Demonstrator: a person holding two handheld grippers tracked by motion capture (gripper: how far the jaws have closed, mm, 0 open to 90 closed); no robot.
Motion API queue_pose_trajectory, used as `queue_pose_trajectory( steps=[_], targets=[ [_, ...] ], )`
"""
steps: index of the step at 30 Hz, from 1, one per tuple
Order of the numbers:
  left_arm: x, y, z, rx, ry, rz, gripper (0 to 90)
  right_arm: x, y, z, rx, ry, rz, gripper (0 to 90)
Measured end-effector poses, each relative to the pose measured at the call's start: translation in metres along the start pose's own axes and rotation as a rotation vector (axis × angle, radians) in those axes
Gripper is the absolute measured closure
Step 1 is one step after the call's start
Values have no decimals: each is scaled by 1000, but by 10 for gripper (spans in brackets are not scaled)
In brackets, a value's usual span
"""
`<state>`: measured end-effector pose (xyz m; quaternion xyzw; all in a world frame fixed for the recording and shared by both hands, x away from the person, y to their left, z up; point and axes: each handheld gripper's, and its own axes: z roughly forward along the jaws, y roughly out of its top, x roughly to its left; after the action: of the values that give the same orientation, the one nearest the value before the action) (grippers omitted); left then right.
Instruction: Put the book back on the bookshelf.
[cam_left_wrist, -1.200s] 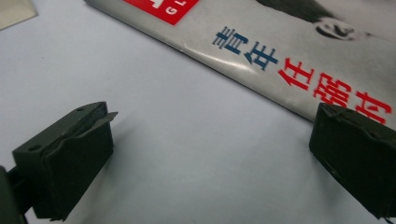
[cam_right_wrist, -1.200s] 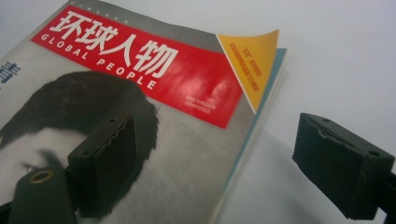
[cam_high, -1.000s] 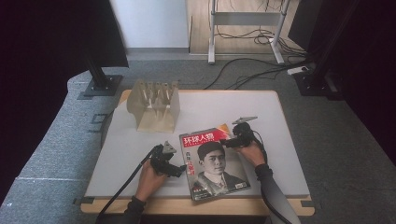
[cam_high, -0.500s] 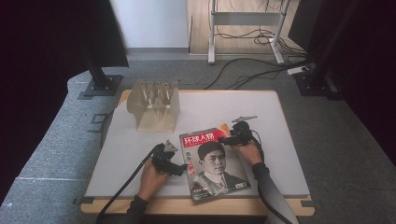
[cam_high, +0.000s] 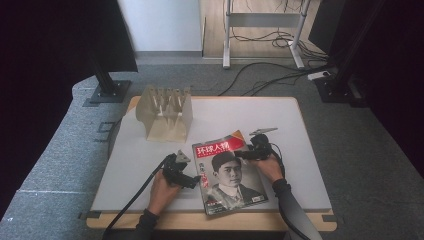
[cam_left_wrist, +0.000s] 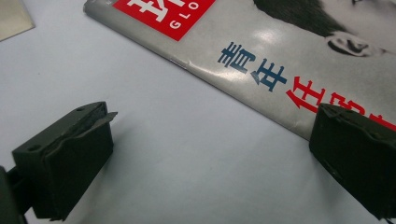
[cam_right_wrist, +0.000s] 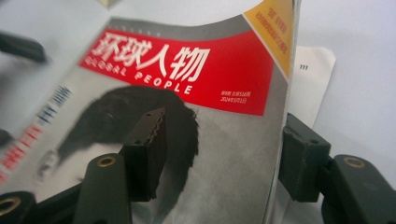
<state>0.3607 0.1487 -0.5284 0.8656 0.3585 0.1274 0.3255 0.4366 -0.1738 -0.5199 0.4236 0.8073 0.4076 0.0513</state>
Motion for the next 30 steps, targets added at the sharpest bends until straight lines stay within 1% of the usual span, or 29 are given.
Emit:
queue_pose_trajectory(
  steps=[1,2,3,4,5,9,10,11,12,13,14,17,19,20,21,23,24,25,26,30],
  targets=[
    [0,0,0,0,0,0,0,2,2,0,14,-25,-23,433],
    [0,0,0,0,0,0,0,3,4,1,23,-37,-34,460],
    [0,0,0,0,0,0,0,2,6,1,26,-35,-36,483],
    [0,0,0,0,0,0,0,1,8,2,20,-32,-24,511],
    [0,0,0,0,0,0,0,1,9,3,19,-32,-23,541],
    [0,0,0,0,0,0,0,6,12,6,40,-91,-92,702],
    [0,0,0,0,0,0,0,8,13,4,42,-100,-104,755],
    [0,0,0,-1,-1,-1,0,14,15,0,34,-108,-135,825],
    [0,0,0,0,-1,0,0,14,15,0,34,-108,-135,825],
    [0,0,0,-1,0,0,0,23,18,-4,38,-126,-171,850],
    [0,0,0,-1,0,0,0,23,18,-4,38,-126,-171,850],
    [0,0,0,-1,-1,-1,0,38,24,-9,45,-166,-235,855],
    [0,0,0,-1,-1,-2,0,45,26,-12,41,-175,-269,856],
    [0,0,0,0,-2,0,0,47,27,-14,37,-177,-278,857],
    [1,0,0,2,-5,3,0,53,30,-18,24,-172,-305,857],
    [1,0,-1,4,-7,7,0,55,30,-20,21,-169,-312,857],
    [1,0,-1,5,-7,9,0,58,31,-22,14,-167,-320,857],
    [2,0,-2,4,-13,8,8,64,34,-28,2,-161,-340,858],
    [2,0,-2,7,-15,10,8,64,34,-28,2,-161,-340,858],
    [6,1,-7,11,-48,-12,36,74,38,-37,-24,-154,-386,859]
  ],
)
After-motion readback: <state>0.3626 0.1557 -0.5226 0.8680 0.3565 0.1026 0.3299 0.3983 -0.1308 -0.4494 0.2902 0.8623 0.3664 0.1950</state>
